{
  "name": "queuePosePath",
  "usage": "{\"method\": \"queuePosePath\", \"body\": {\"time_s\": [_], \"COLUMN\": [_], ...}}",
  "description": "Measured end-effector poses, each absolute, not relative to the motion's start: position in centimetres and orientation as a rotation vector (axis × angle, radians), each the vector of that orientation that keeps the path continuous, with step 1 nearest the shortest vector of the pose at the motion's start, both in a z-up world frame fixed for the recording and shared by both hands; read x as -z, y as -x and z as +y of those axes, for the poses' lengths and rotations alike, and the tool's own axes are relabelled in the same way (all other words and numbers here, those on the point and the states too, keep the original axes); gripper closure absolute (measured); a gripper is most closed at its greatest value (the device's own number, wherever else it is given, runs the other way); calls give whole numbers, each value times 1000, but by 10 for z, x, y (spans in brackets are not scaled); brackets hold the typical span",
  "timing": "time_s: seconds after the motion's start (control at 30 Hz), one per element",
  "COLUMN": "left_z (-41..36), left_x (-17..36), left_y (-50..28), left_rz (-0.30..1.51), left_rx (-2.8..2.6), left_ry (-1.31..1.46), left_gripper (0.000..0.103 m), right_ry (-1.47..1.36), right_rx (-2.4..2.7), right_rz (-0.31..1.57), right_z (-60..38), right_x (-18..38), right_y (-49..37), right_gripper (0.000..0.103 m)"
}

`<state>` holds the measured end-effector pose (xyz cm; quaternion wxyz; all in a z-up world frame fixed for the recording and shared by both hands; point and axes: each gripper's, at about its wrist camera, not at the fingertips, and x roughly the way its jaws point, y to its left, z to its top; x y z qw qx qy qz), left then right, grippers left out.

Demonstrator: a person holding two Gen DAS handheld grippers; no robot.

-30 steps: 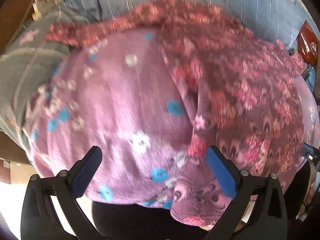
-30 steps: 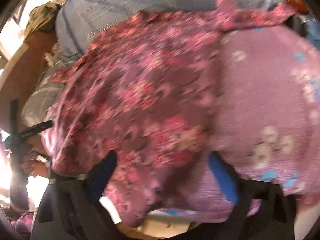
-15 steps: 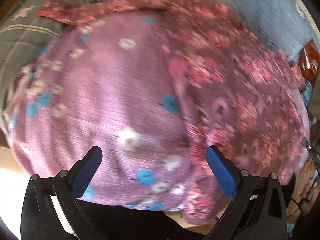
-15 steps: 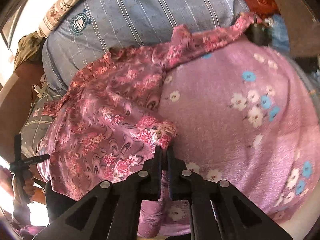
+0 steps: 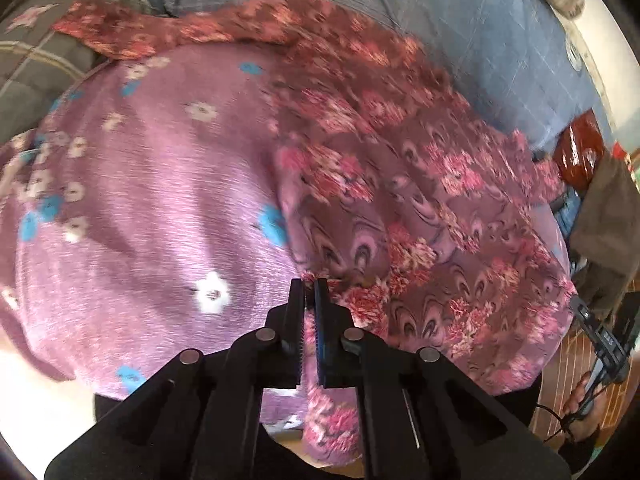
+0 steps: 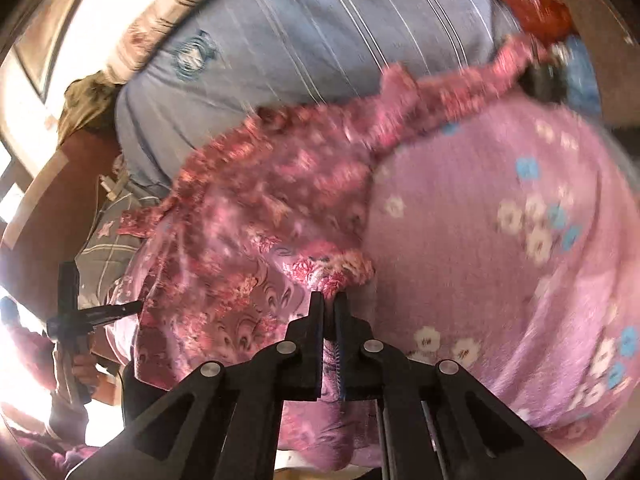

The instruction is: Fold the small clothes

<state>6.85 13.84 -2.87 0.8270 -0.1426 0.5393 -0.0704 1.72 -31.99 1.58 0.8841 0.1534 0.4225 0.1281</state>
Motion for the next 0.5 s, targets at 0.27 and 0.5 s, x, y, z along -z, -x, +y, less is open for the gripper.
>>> {"method": "queuePosePath", "body": {"time_s": [0.27,0.5], "left_z": [118,95], "left_x": [40,61], "left_y": [-59,-48], "left_rz": [1170,1287], "left_rx": [206,275], "left_ry": [257,215], "left_gripper": [44,44], "right_ry": [-325,-350], "right_rx": [-178,-174], "right_rz": [1003,1054], "right_z": [-320,-326], "right_x": [17,33], "right_y": [-31,-17], "right_gripper": [84,47]}}
